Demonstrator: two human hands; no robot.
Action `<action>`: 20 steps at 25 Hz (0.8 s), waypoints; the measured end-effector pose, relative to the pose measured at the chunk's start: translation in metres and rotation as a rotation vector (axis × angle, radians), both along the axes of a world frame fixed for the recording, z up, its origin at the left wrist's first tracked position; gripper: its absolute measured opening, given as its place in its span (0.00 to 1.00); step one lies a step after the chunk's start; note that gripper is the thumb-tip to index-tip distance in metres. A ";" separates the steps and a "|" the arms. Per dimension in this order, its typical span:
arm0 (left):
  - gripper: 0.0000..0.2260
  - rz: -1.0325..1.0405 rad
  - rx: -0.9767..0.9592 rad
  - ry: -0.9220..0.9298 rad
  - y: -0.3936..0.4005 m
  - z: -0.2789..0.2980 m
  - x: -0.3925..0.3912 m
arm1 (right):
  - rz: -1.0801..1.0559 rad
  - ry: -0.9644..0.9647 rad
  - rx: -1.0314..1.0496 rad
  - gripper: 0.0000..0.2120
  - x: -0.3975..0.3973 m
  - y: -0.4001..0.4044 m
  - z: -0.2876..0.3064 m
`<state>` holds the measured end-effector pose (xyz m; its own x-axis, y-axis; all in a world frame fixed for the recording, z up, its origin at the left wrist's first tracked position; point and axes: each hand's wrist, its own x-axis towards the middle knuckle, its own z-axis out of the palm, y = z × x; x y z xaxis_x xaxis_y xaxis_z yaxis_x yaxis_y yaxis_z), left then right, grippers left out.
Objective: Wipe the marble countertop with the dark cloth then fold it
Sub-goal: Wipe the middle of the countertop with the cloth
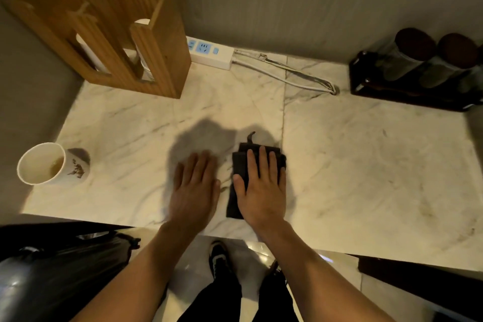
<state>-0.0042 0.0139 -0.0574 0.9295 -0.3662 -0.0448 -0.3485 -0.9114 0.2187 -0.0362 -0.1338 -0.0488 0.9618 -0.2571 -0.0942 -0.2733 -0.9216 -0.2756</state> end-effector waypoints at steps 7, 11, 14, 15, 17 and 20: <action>0.24 0.053 0.015 -0.003 -0.013 0.000 -0.004 | 0.028 0.006 -0.029 0.32 -0.017 -0.008 -0.006; 0.23 0.039 -0.004 -0.014 -0.029 0.000 -0.014 | 0.074 0.016 -0.020 0.33 -0.039 -0.018 -0.007; 0.23 0.019 -0.006 0.009 -0.045 0.002 -0.021 | 0.129 0.017 -0.028 0.34 -0.055 -0.034 -0.005; 0.24 0.010 -0.002 0.016 -0.050 0.003 -0.023 | 0.161 0.018 -0.030 0.33 -0.060 -0.042 -0.005; 0.24 -0.007 0.000 0.023 -0.061 0.004 -0.027 | 0.240 0.021 -0.034 0.33 -0.070 -0.062 -0.004; 0.24 -0.015 -0.020 0.019 -0.073 0.004 -0.032 | 0.355 0.047 -0.053 0.33 -0.074 -0.093 -0.003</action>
